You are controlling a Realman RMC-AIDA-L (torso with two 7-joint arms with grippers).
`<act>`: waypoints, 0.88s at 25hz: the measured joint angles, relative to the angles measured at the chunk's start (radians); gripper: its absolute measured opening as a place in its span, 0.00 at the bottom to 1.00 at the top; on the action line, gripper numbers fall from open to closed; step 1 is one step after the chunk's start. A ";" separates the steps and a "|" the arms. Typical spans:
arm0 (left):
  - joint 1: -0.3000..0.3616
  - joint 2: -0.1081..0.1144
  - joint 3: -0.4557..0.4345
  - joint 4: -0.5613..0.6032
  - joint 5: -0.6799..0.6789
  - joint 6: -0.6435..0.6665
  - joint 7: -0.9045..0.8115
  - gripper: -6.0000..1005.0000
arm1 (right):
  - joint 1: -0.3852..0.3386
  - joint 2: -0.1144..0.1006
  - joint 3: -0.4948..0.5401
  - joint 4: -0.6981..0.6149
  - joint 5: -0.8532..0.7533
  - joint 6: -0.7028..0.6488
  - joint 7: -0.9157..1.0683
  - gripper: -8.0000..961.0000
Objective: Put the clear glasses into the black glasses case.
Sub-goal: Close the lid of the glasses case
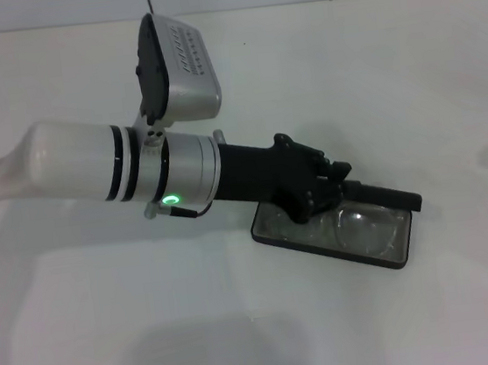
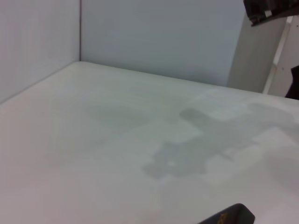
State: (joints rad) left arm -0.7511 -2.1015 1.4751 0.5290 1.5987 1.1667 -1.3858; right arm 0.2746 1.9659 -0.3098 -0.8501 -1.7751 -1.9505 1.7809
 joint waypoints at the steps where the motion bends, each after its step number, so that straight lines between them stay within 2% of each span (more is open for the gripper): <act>1: 0.000 0.000 0.006 0.000 0.000 0.001 -0.002 0.25 | 0.000 0.000 0.000 0.002 0.000 0.000 0.000 0.21; 11: 0.013 0.001 0.066 0.001 0.006 0.022 -0.007 0.25 | 0.013 -0.006 -0.012 0.032 -0.007 -0.008 0.000 0.22; 22: 0.041 0.000 0.074 -0.001 -0.014 0.046 0.002 0.25 | 0.014 -0.008 -0.014 0.034 -0.013 -0.022 -0.008 0.23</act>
State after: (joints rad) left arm -0.7103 -2.1015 1.5492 0.5279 1.5851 1.2127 -1.3837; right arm 0.2884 1.9580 -0.3236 -0.8161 -1.7880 -1.9724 1.7726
